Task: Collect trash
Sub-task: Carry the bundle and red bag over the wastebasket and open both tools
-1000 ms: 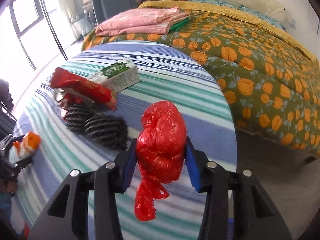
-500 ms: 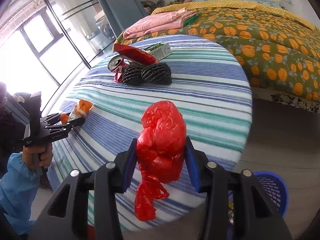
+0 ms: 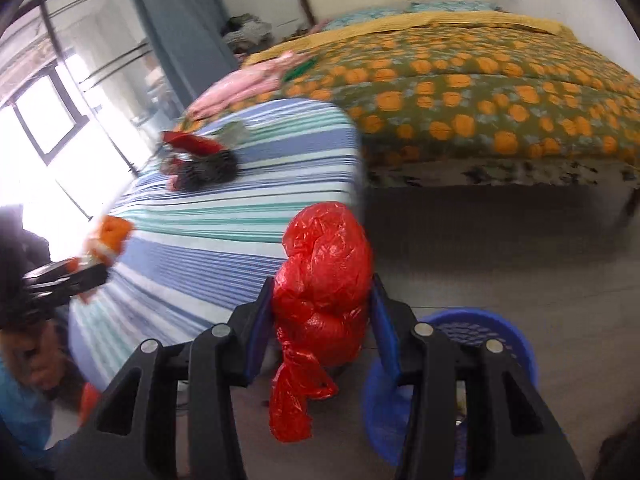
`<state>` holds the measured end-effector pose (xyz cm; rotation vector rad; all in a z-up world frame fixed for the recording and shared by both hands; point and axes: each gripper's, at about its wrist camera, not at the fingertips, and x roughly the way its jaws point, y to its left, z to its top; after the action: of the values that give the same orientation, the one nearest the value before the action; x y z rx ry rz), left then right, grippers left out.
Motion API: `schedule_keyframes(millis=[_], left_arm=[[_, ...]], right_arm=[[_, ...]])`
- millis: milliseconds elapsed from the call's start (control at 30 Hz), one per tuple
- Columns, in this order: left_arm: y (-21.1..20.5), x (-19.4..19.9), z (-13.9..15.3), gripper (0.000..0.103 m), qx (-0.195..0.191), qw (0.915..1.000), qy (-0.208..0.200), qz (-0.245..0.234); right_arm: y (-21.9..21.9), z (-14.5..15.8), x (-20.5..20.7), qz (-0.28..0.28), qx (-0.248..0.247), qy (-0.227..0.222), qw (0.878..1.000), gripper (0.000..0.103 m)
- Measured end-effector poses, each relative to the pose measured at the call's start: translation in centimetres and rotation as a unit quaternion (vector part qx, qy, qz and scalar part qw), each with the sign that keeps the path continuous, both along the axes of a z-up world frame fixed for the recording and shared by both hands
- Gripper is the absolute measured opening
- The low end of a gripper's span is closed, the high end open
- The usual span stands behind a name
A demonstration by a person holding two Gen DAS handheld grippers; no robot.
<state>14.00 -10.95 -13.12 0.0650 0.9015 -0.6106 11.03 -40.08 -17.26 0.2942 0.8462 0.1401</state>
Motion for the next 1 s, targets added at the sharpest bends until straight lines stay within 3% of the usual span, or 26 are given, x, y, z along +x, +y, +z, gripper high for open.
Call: schedule_keyframes(millis=[133,233,433,600,733,800,833,1000], left_arm=[[-7.1,-2.8,0.2,0.055,-0.018,0.9978,0.009,-0.063],[-12.0,-4.3,-1.0,0.055,-0.01,0.9944,0.021,-0.103],[-20.2,-4.9,-6.8,0.056,0.029,0.9876,0.06,-0.142],[-23.7,-3.3,-11.6,0.057,0.041,0.9855,0.099,-0.131],[-25.5,-2.8,-13.5,0.059,0.046,0.9837,0.107,-0.137],[-26.2,-2.7,-14.4,0.067,0.051,0.9829,0.107,-0.141],[-26.7,-2.5,-14.8,0.076,0.056,0.9827,0.107,-0.141],[-26.9,-1.8,-14.8,0.086,0.061,0.9837,0.108,-0.13]], right_arm=[[-5.2,-2.9,-1.1,-0.074,-0.02,0.04,0.996,0.044],[-8.6,-4.4,-2.0,-0.114,0.002,0.069,0.991,0.044],[-11.5,-6.8,-3.5,-0.141,0.003,0.109,0.984,0.044],[-12.4,-7.7,-4.3,-0.147,0.005,0.118,0.982,0.045],[-12.9,-8.0,-4.2,-0.148,0.012,0.12,0.982,0.047],[-13.0,-8.2,-3.9,-0.148,0.017,0.121,0.981,0.059],[-13.0,-8.2,-3.8,-0.152,0.016,0.123,0.981,0.069],[-13.7,-7.9,-3.9,-0.172,0.015,0.119,0.978,0.072]])
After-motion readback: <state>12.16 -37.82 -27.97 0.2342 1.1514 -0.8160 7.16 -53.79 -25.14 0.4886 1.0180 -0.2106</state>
